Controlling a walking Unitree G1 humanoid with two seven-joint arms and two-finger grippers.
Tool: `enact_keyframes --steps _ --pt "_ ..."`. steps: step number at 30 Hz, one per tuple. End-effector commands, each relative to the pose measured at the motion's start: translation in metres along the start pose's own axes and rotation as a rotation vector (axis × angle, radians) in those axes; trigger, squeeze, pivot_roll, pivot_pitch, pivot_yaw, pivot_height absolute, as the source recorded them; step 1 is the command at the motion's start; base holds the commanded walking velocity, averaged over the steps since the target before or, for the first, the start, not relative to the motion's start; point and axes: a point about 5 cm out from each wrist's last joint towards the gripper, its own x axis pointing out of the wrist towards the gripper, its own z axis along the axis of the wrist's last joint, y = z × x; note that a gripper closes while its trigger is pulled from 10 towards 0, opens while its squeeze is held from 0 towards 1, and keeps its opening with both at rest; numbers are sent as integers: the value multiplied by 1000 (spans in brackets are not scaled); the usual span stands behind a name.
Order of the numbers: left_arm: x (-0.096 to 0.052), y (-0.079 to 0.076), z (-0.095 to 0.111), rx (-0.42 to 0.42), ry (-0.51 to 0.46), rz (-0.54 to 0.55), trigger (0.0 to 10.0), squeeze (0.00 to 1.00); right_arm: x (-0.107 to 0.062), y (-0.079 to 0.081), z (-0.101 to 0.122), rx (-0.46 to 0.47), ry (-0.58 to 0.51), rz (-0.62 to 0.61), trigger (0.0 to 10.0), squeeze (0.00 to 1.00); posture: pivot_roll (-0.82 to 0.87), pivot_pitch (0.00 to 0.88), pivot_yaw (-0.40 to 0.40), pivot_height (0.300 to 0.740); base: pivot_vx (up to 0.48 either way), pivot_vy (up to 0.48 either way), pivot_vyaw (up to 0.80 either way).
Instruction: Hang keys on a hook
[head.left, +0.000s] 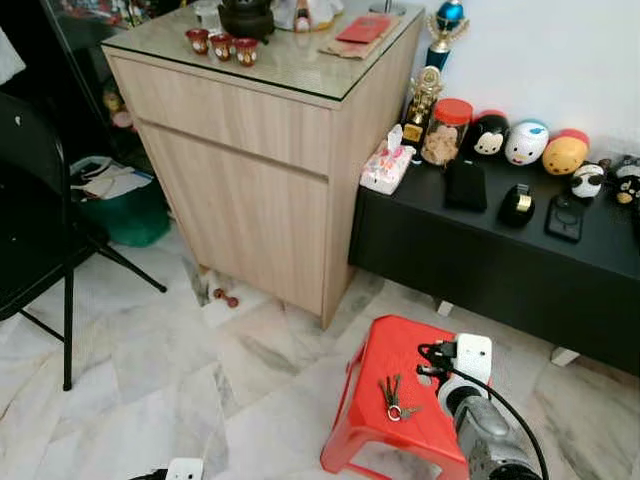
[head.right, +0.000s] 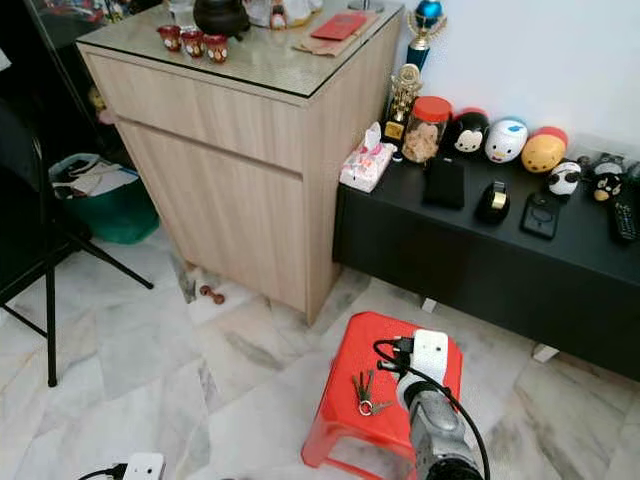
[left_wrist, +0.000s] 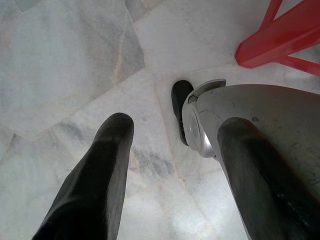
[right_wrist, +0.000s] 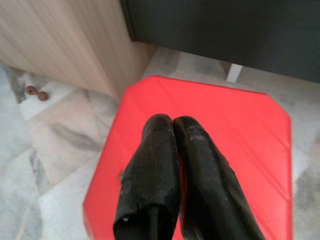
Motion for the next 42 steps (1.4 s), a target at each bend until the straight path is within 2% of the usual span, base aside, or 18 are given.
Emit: enact_keyframes --steps 1,10,12,15,23,29,35,38,42 --pt "-2 -7 -12 9 45 -30 10000 0 1 -3 2 -17 3 -29 10000 0 146 109 -37 726 0 0 0" --pt "-2 -5 -12 15 48 -32 10000 0 2 1 6 -18 -15 7 10000 0 149 98 -34 661 0 0 0" --pt "-2 -5 -12 16 48 -32 10000 0 2 1 6 -19 -18 8 10000 0 150 96 -34 661 0 0 0" --pt "-2 -5 -11 18 44 -33 10000 0 3 1 5 -75 0 -16 10000 0 150 96 -33 661 0 0 0" --pt "-2 -8 -12 16 41 -40 10000 0 6 10 10 -73 -14 12 10000 0 151 100 -36 661 0 0 0" --pt "-2 -11 -11 11 41 -58 10000 0 7 10 11 -101 4 -2 10000 0 152 103 -37 661 0 0 0" --pt "-2 -10 -10 8 38 -54 10000 0 6 10 10 -95 -11 -3 10000 0 153 105 -37 616 0 0 0" --pt "-2 -9 -10 11 39 -48 10000 0 6 9 10 -133 -8 -17 10000 0 153 107 -36 616 0 0 0" --pt "-2 -7 -9 8 30 -33 10000 0 6 11 10 -117 -7 -2 10000 0 154 110 -35 616 0 0 0"
